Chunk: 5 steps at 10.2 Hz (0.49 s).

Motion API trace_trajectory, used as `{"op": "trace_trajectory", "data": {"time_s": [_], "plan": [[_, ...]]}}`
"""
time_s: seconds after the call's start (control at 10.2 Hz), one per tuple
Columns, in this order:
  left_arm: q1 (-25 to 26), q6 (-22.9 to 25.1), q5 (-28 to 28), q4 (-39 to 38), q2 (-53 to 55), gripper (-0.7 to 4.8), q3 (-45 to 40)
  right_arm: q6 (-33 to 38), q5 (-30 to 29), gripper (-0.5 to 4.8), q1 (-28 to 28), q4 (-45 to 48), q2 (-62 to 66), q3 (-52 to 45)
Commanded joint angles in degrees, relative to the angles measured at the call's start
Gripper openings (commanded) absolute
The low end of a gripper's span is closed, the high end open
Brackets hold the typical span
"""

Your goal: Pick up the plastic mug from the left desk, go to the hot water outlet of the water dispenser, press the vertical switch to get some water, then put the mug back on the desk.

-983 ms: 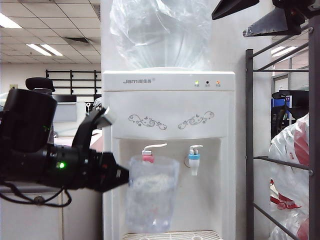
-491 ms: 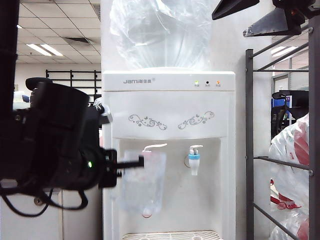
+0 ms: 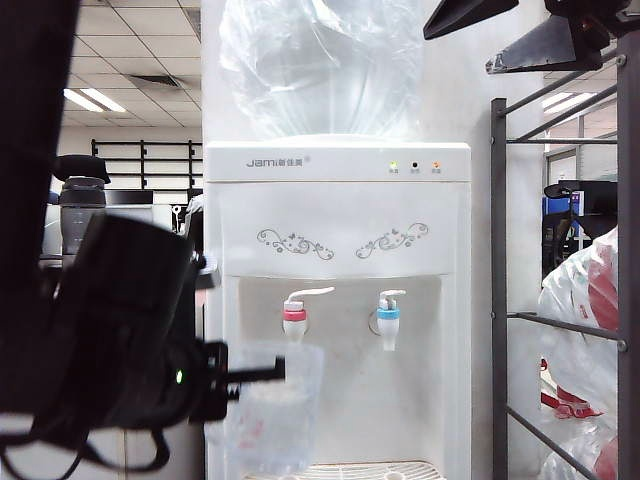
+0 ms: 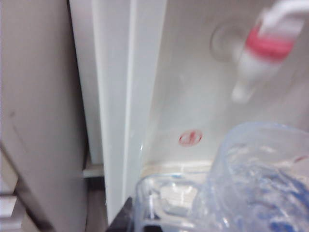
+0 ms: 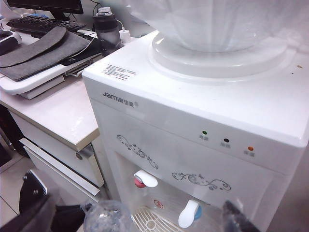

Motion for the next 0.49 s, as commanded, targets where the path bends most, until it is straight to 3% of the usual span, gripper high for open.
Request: {"op": "trace_trajectory", "data": {"time_s": [0.1, 0.39, 0.49], "plan": [[-0.1, -0.2, -1.7, 3.9, 1.5, -0.06, 2.9, -0.2, -0.4, 4.79, 0.1, 0.7, 0.0, 0.2], [-0.1, -2.1, -1.7, -2.2, 2.8, -0.06, 6.2, -0.2, -0.3, 4.79, 0.1, 0.7, 0.0, 0.2], [0.0, -2.1, -2.4, 1.7, 4.9, -0.06, 6.4, -0.2, -0.3, 4.79, 0.1, 0.7, 0.0, 0.2]]}}
